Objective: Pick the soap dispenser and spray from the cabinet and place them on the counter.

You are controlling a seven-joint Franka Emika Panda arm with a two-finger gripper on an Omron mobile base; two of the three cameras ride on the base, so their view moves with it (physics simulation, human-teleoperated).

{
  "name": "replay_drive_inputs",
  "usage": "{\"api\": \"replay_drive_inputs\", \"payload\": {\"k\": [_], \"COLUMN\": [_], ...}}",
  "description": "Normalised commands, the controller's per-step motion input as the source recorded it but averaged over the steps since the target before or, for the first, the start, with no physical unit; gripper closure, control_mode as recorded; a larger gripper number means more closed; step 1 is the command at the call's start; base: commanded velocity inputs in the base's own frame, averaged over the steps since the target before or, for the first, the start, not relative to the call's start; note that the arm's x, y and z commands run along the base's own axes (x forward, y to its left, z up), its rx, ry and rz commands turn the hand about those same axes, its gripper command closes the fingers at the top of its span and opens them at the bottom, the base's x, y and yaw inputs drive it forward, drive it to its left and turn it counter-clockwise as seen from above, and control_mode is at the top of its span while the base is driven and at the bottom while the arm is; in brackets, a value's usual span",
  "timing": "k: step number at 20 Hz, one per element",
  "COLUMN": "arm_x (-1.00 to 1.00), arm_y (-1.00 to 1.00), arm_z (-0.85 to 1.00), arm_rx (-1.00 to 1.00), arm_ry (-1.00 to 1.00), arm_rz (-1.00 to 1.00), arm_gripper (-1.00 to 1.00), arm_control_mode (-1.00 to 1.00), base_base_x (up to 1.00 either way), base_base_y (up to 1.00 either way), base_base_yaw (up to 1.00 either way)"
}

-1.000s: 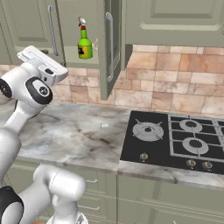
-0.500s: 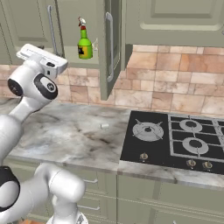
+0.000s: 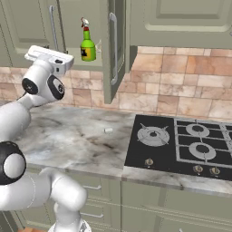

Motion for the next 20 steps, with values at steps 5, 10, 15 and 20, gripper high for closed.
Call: {"api": "replay_drive_inputs", "payload": {"k": [5,10,15,20], "arm_x": [0.56,0.56,0.54,0.49], "arm_y": [0.08,0.15,0.22,0.19], "arm_z": [0.0,0.07,0.09,0.05], "arm_rx": [-0.06,-0.07,-0.09,-0.09], "arm_ry": [0.0,0.0,0.0,0.0], "arm_rz": [0.01,0.0,0.0,0.0], "arm_gripper": [-1.0,-1.0,-1.0,-1.0], "arm_control_mode": [-1.0,-1.0,-1.0,-1.0], "base_base_x": [0.0,0.0,0.0,0.0], "base_base_y": [0.0,0.0,0.0,0.0], "base_base_yaw": [0.0,0.0,0.0,0.0]}}
